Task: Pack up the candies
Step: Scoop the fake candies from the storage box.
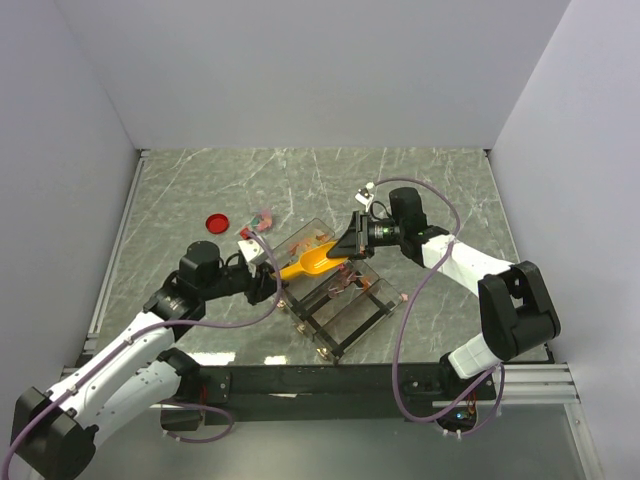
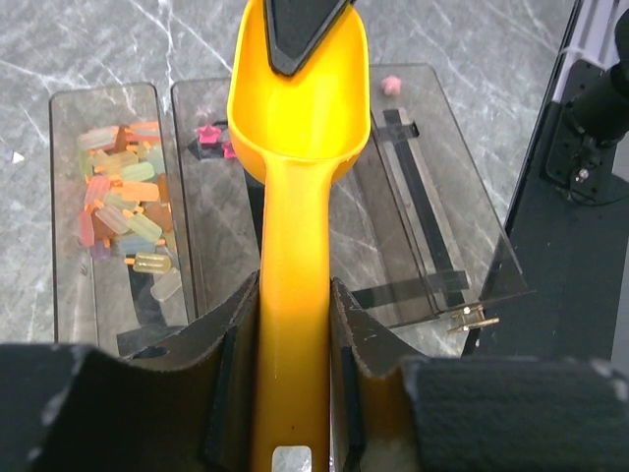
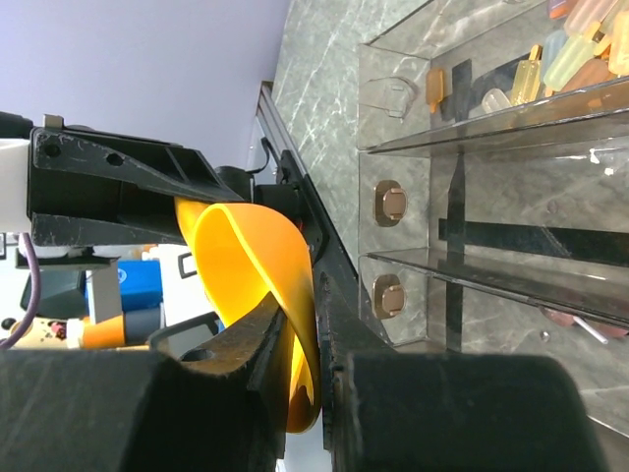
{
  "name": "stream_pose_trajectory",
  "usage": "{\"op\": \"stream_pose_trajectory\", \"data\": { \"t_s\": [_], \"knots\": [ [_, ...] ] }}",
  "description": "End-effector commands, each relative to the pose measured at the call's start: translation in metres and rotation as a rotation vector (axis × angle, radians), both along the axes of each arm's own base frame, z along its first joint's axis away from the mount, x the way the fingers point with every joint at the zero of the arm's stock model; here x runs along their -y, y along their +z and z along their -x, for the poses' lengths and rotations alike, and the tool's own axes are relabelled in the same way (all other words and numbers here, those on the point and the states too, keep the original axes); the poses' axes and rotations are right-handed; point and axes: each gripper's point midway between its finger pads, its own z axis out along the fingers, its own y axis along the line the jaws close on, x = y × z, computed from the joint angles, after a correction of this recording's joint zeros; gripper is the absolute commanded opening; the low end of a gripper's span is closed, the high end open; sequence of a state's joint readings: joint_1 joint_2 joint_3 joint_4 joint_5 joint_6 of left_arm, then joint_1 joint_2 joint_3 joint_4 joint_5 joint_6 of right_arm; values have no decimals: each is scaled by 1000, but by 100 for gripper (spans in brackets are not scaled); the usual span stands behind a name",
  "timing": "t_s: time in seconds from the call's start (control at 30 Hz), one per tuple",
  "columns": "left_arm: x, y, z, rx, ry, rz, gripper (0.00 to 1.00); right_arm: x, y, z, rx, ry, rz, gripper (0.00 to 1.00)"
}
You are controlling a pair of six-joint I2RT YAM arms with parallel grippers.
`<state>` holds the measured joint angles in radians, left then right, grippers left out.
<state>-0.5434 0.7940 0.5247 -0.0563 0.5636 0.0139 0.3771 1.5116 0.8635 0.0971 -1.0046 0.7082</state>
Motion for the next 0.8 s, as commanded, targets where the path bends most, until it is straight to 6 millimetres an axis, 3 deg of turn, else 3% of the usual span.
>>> {"op": "stream_pose_trajectory", "data": {
  "t_s": [0.0, 0.17, 0.3, 0.43, 0.47, 0.57, 0.6, 0.63, 0.77],
  "knots": [
    [5, 56, -7, 153, -2, 147, 25, 5, -11, -10, 48, -31, 31, 0],
    [3, 59, -7, 160, 10, 160, 22, 6, -15, -9, 50, -25, 42, 1],
    [1, 57, -9, 165, 23, 143, 1, 8, -19, -10, 52, -27, 69, 16],
    [0, 50, -11, 143, 27, 108, 1, 11, -17, -17, 110, -28, 111, 23],
    [-1, 48, -10, 134, 29, 102, 1, 11, -12, -19, 132, -25, 113, 37],
    [-4, 42, -14, 107, 63, 76, 1, 15, -6, -28, 188, -38, 161, 60],
    [-6, 41, -16, 96, 77, 65, 1, 18, -5, -28, 185, -42, 186, 62],
    [-9, 37, -18, 110, 85, 34, 1, 18, 8, -37, 243, -47, 194, 63],
    [-27, 24, -36, 83, 214, -61, 1, 27, 21, -65, 349, -108, 294, 64]
  ]
}}
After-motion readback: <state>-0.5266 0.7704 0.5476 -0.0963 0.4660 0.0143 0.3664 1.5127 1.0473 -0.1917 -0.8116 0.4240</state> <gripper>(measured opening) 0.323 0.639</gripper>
